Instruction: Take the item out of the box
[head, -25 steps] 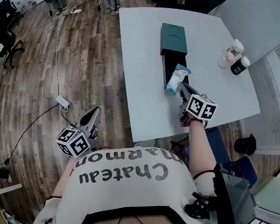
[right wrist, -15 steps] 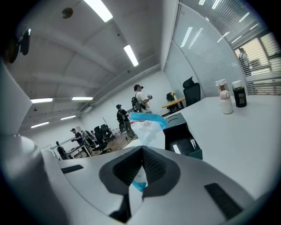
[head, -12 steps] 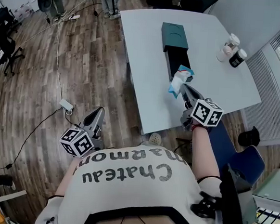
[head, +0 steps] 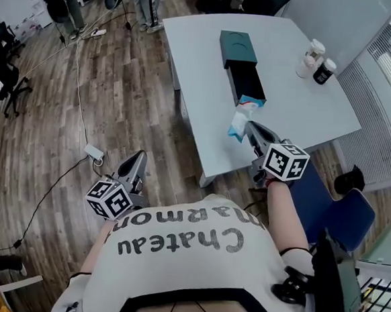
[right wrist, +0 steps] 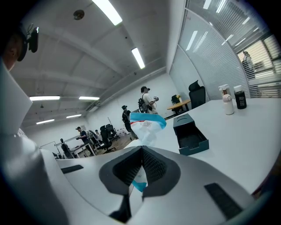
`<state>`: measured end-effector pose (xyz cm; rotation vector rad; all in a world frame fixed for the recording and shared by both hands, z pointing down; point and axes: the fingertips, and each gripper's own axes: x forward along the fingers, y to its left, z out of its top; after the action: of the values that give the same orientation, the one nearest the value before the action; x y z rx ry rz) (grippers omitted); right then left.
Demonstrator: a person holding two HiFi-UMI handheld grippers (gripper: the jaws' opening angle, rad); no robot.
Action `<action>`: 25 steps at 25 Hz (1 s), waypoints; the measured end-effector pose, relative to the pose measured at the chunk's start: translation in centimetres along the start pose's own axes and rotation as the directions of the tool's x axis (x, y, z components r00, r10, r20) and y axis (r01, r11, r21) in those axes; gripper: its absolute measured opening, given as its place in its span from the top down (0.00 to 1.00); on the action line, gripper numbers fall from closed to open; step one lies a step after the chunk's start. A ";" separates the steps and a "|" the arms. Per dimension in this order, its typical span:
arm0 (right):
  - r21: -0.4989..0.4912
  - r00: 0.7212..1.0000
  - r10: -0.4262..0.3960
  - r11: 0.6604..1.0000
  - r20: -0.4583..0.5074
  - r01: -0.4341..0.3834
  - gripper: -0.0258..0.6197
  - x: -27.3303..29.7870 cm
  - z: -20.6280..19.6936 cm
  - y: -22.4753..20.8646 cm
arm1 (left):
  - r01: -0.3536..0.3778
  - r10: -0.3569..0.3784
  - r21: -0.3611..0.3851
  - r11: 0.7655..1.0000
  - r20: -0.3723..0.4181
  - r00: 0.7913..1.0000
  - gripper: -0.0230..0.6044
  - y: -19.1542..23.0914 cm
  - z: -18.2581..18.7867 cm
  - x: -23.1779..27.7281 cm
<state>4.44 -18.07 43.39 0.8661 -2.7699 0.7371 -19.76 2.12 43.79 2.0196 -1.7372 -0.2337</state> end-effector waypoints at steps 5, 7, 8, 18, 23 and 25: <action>-0.011 0.999 0.017 1.000 -0.037 -0.017 0.96 -1.0 -1.0 0.7 | 0.021 -0.021 0.002 1.000 0.000 1.000 0.98 -1.2 0.0 0.5; -0.022 0.999 0.034 0.999 -0.041 -0.035 0.96 -1.6 -1.2 1.3 | 0.024 -0.024 0.005 1.000 0.002 1.000 0.98 -1.7 -0.1 0.6; -0.026 0.998 0.043 0.999 -0.041 -0.044 0.96 -2.0 -1.3 1.6 | 0.027 -0.027 0.007 1.000 0.004 1.000 0.98 -2.1 -0.2 0.6; -0.013 0.992 0.114 0.993 -0.050 -0.115 0.96 -7.1 -2.6 1.9 | 0.029 -0.029 0.007 1.000 0.009 1.000 0.98 -7.5 -2.2 0.5; -0.028 0.992 0.115 0.993 -0.061 -0.117 0.96 -10.6 -2.7 1.0 | 0.015 -0.015 -0.006 1.000 0.004 1.000 0.98 -10.4 -4.1 -0.4; -0.032 0.992 0.110 0.993 -0.068 -0.112 0.96 -11.9 -3.2 0.6 | 0.010 -0.010 -0.015 1.000 0.000 1.000 0.98 -11.4 -5.1 -0.8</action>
<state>13.87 -10.10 42.64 0.6730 -2.7819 0.7174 -7.64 5.19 42.96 2.0179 -1.7213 -0.2490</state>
